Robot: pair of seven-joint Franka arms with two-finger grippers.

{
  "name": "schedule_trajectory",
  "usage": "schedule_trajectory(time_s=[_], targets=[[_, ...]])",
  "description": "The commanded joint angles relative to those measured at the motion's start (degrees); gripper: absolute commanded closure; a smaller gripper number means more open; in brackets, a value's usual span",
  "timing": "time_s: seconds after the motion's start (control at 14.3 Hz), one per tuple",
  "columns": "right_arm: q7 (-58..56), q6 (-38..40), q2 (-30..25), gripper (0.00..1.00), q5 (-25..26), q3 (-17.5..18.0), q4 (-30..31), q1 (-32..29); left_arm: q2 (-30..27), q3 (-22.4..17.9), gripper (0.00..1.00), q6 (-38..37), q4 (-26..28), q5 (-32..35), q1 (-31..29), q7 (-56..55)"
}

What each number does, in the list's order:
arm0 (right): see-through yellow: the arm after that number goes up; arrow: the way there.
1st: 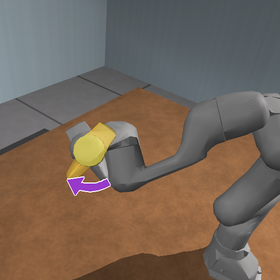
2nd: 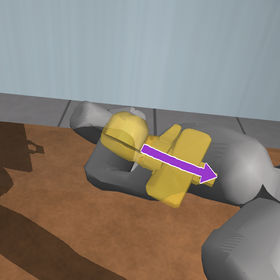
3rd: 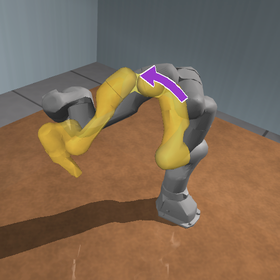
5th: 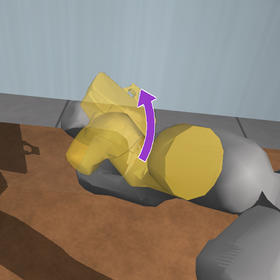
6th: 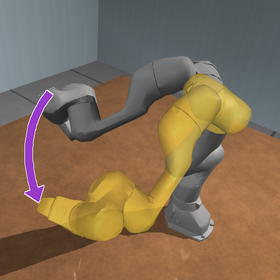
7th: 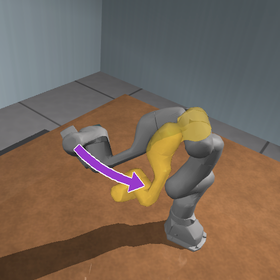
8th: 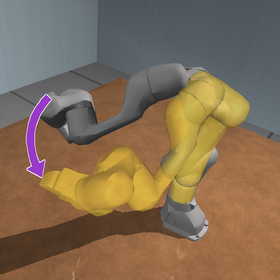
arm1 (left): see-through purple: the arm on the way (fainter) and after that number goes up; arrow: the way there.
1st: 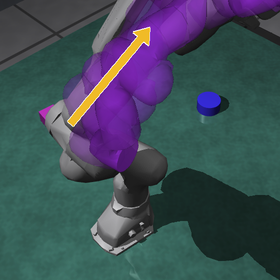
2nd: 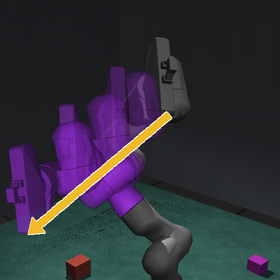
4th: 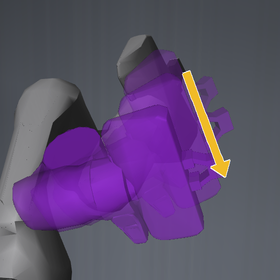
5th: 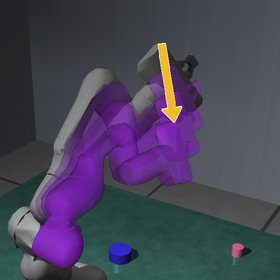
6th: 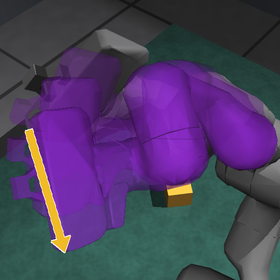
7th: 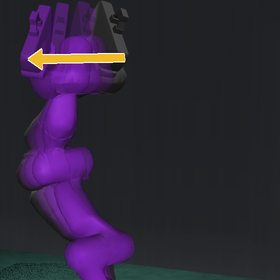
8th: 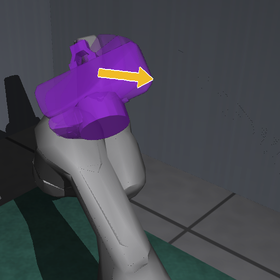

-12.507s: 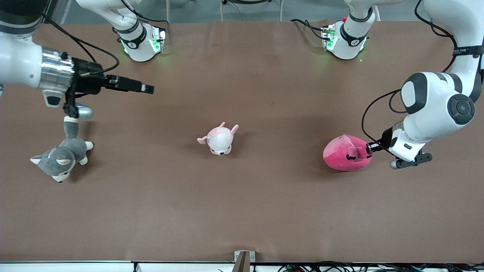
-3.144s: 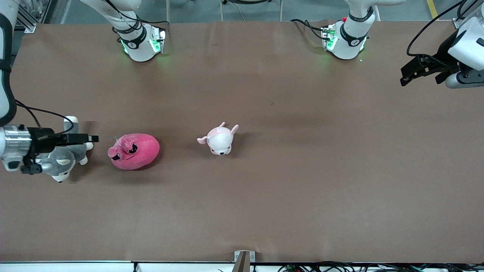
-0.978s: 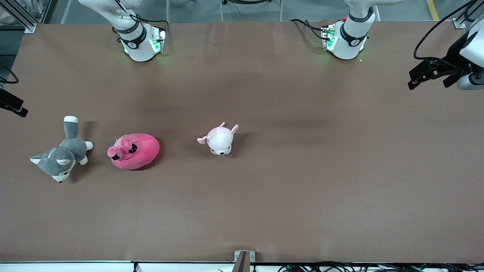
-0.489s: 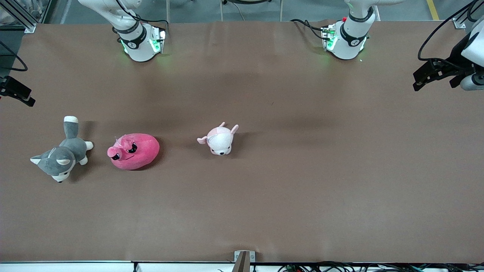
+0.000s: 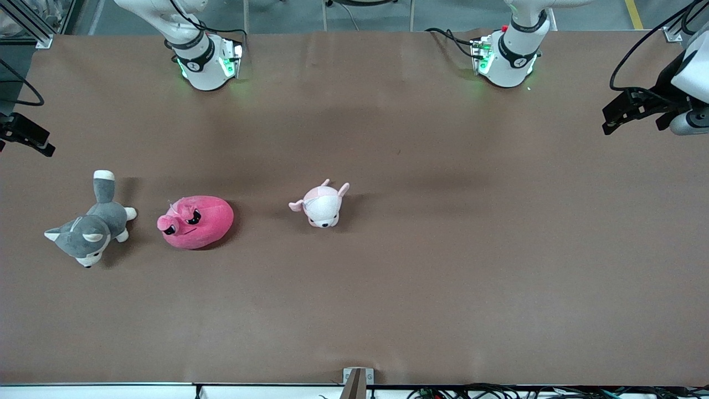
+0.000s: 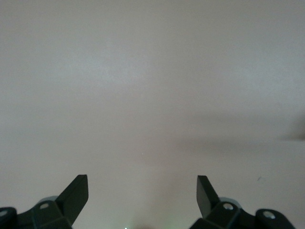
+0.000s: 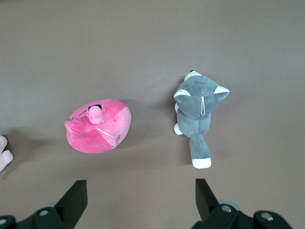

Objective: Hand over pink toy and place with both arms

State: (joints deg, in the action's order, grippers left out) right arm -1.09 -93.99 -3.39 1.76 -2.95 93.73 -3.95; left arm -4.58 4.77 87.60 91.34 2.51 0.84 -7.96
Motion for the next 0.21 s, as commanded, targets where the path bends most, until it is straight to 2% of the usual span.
schedule_trajectory(time_s=[0.0,0.14], targets=[[-0.6,-0.3,-1.3,0.0,0.2,-0.5,1.4,0.8,0.6,0.3,0.0,-0.8,-1.8,0.7,-0.1,0.8],[-0.6,-0.3,-1.3,0.0,0.2,-0.5,1.4,0.8,0.6,0.3,0.0,-0.8,-1.8,-0.1,-0.2,0.9]])
